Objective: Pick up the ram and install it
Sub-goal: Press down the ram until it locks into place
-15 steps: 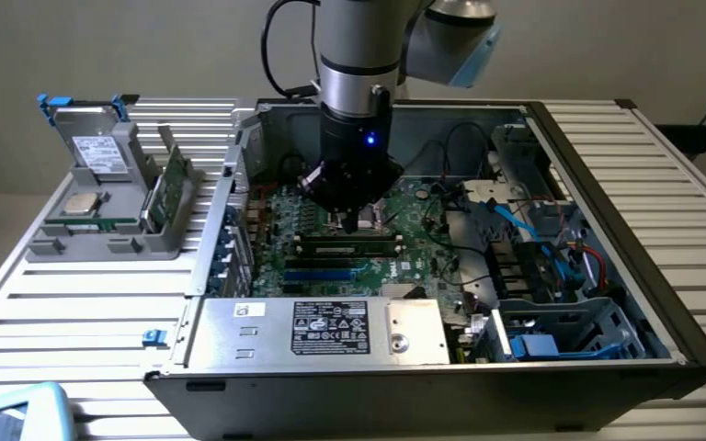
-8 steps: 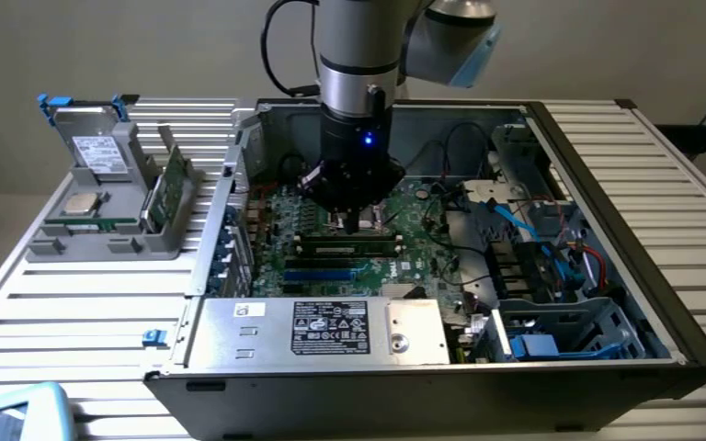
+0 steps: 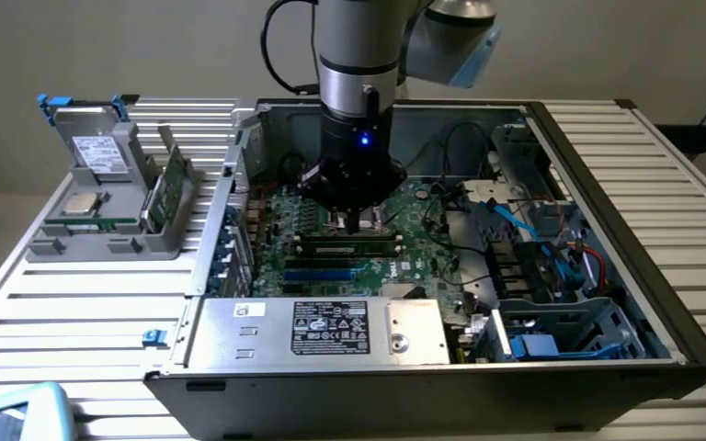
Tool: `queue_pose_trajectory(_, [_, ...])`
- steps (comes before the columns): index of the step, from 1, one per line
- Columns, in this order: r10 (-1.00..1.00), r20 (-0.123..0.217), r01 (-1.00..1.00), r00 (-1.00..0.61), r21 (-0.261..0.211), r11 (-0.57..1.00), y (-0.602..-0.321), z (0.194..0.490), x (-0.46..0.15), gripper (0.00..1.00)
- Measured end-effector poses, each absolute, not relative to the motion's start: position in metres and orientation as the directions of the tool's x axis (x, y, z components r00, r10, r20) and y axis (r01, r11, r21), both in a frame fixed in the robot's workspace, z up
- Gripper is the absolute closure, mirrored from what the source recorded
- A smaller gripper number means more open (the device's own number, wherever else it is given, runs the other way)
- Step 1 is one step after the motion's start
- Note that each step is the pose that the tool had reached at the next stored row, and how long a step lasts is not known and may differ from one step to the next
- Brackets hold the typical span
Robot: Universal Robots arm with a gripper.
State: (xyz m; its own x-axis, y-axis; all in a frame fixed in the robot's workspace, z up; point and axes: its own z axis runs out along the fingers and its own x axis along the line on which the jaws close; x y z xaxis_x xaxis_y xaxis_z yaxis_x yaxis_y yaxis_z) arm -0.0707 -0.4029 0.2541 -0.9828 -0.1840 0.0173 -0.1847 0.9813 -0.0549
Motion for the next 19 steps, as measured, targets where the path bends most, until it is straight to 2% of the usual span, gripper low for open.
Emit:
queue_pose_trajectory(10, [-0.053, 0.011, -0.054, -0.999, -0.055, 0.997, -0.4029, 0.2542, -0.0707, 0.89])
queue_pose_trajectory(19, [-0.045, 0.003, -0.045, -0.999, -0.036, 0.998, -0.4031, 0.2541, -0.0707, 0.89])
